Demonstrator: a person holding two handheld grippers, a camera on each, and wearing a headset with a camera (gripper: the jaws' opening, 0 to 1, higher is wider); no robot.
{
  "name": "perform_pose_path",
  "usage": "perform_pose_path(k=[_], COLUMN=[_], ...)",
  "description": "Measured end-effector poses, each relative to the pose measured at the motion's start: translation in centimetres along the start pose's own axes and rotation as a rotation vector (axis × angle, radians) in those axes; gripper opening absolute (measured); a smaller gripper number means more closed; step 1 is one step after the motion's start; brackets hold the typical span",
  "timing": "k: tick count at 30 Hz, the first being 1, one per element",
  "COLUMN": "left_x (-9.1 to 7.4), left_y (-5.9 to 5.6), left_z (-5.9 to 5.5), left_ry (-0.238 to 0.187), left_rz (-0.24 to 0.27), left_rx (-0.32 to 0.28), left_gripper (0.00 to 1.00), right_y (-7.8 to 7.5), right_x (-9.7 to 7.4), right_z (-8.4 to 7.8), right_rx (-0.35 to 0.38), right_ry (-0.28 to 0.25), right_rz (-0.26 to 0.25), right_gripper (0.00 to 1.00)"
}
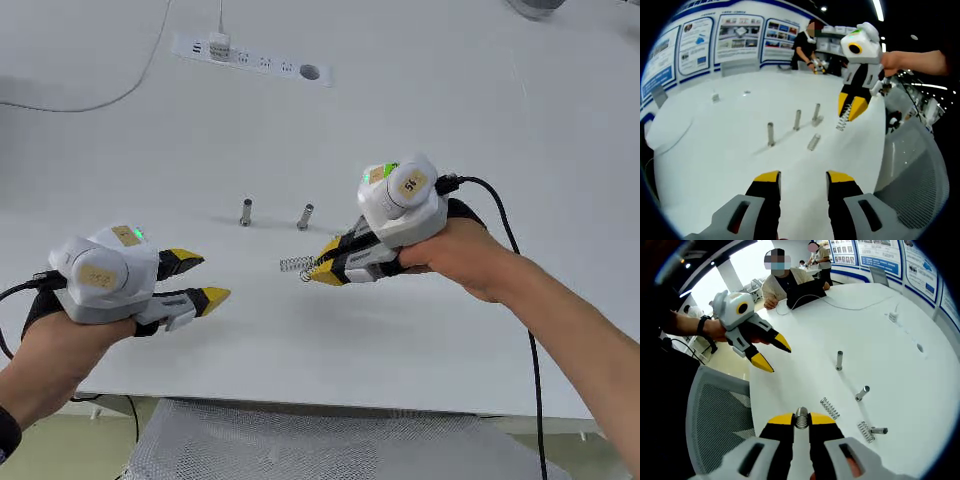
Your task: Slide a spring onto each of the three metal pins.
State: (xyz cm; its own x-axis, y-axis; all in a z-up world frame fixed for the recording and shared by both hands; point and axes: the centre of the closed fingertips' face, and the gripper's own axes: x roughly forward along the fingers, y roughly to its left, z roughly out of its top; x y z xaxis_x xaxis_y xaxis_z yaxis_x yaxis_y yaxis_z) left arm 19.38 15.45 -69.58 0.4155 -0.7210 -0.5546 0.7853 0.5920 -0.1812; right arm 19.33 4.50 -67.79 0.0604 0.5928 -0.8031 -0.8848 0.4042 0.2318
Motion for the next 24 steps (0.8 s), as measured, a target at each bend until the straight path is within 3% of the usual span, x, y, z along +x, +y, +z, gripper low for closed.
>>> perform_pose_path(k=[12, 24], left_x=[-0.7, -1.8], left_y=[1.7, 3.1], left_z=[-0.1, -0.8], left_ry=[-0.011, -0.016], left_rz=[0.062, 0.111], left_rx=[-0.031, -0.073], left_gripper=[0.43, 0.51], right_y=[-2.0, -2.7], right_x=[0.8, 2.1], right_z=[1.8, 3.3], right_rx=[-0.040, -0.074], right_ry=[0.002, 0.010], right_rz=[-0.016, -0.003], right_gripper=[0.12, 0.12])
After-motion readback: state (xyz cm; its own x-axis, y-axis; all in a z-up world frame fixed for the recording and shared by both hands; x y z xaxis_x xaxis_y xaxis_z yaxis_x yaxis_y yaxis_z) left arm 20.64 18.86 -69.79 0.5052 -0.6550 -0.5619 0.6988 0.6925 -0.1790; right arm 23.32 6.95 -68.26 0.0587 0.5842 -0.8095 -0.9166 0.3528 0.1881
